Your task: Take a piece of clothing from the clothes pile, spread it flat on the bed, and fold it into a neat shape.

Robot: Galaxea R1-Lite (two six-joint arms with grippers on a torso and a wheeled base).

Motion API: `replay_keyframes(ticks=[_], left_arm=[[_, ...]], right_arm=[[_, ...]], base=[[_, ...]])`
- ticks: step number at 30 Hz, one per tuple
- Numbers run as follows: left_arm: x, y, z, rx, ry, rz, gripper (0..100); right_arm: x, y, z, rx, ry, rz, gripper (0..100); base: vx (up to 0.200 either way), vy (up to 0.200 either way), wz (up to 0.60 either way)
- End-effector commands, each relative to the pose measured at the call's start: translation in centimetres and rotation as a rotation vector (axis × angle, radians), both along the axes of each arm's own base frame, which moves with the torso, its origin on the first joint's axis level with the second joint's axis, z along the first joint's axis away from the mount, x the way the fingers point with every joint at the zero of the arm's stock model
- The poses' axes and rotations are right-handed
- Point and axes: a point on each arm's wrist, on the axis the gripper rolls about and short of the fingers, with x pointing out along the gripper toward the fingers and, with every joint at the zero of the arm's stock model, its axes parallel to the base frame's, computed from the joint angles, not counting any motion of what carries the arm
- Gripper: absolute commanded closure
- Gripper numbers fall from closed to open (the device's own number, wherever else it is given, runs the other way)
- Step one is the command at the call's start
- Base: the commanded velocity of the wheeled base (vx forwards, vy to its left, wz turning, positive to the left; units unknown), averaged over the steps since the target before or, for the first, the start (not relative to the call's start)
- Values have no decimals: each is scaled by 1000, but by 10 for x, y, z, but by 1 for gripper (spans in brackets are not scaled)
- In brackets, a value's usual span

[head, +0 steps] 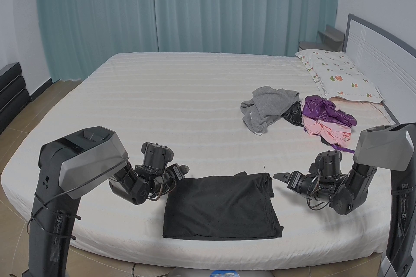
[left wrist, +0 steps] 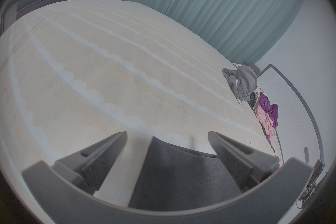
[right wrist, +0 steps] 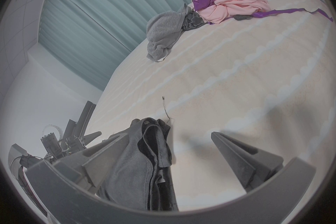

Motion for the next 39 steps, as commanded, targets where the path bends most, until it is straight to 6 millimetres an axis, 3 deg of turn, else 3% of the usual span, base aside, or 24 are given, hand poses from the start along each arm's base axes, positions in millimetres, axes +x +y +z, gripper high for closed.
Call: replay_keyframes(ticks=[1,6,17,25,39], left_arm=[[3,-8,-11,3,5,-13,100],[5,-5,-8,-8,-4,6,100],[6,-2,-2,-68,-49,131,100],[0,3,1,-73,-38,132,100],[0,3,0,-72,-38,133,100]], right_arm=[[2,5,-3,-3,-3,11,0],[8,10,-2,-8,-19,13,0],[34,46,8,-31,-80,48,0],[40,68,-11,-45,-73,82,0],[44,64,-9,-65,-74,64,0]], base=[[0,0,0],[0,0,0],[0,0,0],[0,0,0],[0,0,0]])
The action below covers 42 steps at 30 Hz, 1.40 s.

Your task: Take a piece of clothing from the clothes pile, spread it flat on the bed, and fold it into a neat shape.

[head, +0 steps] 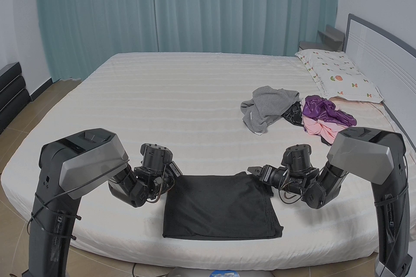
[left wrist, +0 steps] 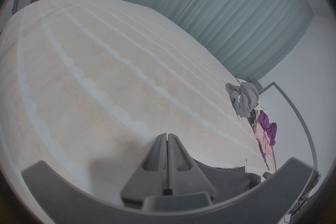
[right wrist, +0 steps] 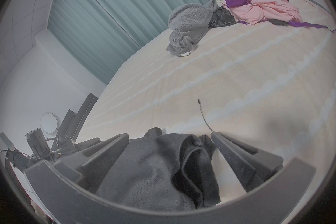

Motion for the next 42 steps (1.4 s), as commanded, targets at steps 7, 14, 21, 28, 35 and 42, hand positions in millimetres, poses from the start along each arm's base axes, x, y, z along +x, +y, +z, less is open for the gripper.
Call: replay_keyframes(ticks=[7,14,21,28,35,42], left_arm=[[0,0,0,1,-1,1,100],[0,-1,-1,6,-1,-2,100],[0,0,-1,11,-2,-4,100],[-1,0,0,8,-1,-5,100],[-1,0,1,0,2,-9,0],[-2,10,16,-59,3,19,0]], right_arm=[[-1,-3,-2,-13,22,-6,100],[7,-9,4,-8,6,-29,100],[9,-13,6,-23,35,-47,100],[12,-11,1,-27,40,-43,100],[8,-14,9,-7,33,-43,0],[-24,-33,37,52,15,-1,0]], base=[[0,0,0],[0,0,0],[0,0,0],[0,0,0],[0,0,0],[0,0,0]])
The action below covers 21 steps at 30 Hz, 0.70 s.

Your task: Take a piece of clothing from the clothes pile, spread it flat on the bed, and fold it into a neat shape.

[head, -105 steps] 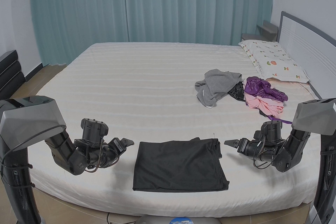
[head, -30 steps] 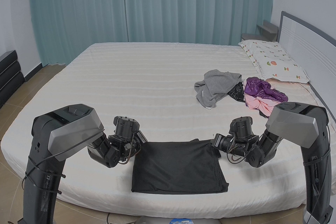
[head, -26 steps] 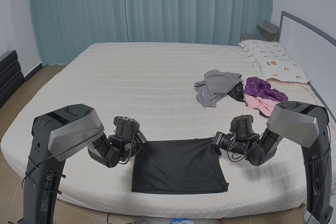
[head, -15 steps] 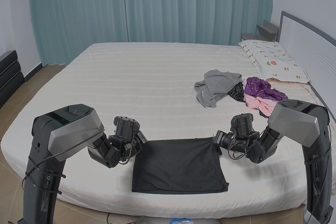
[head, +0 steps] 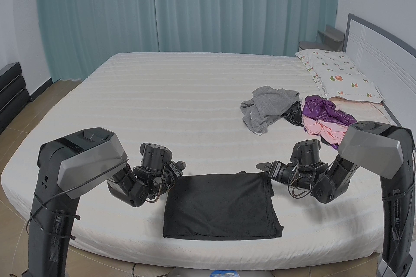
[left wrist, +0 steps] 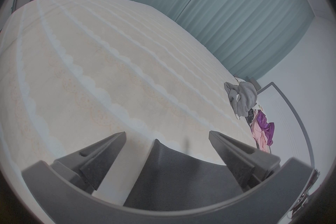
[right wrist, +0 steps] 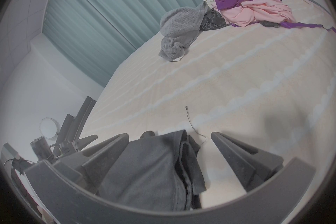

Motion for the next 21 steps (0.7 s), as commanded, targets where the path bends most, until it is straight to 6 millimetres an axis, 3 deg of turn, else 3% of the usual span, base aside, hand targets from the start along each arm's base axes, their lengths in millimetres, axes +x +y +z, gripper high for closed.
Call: replay_keyframes(ticks=[1,7,11,17,21], left_arm=[[-4,12,17,-58,-2,42,0],[-34,27,40,-140,59,5,0],[-57,31,39,-166,116,31,0],[-88,47,43,-194,120,55,0],[-89,43,49,-221,51,39,0]], right_arm=[[-35,-15,26,54,-20,48,0],[-93,-26,22,62,39,95,0],[-124,-31,16,60,61,130,0],[-135,-19,7,56,71,193,0],[-137,-12,0,51,91,218,0]], base=[[0,0,0],[0,0,0],[0,0,0],[0,0,0],[-50,0,0]])
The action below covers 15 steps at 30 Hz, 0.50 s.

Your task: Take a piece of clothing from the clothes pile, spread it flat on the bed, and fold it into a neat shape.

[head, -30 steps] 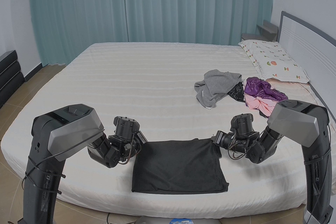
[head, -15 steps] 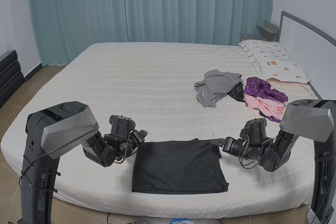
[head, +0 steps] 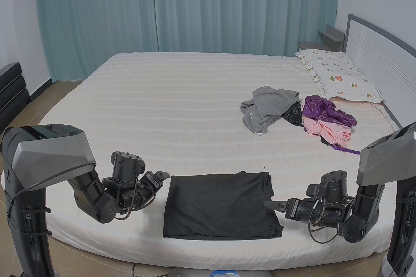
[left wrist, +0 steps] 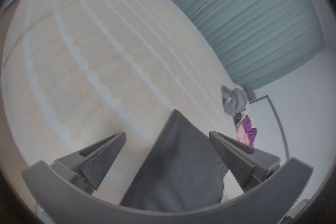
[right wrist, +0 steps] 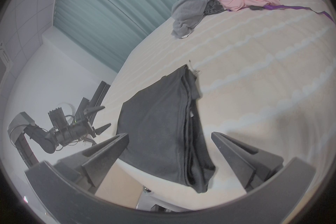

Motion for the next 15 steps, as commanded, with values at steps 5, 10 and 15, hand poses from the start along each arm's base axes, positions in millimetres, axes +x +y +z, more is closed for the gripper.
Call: replay_keyframes(ticks=[5,10,15], left_arm=[[-15,2,10,-35,-33,-5,0],[-16,-1,5,-30,-18,-16,0],[-16,-3,4,-26,-18,-21,0]], right_arm=[[-11,12,-14,0,20,60,0],[-10,14,-18,5,31,81,0],[-6,16,-18,18,18,93,0]], base=[[-200,0,0],[0,0,0],[0,0,0]])
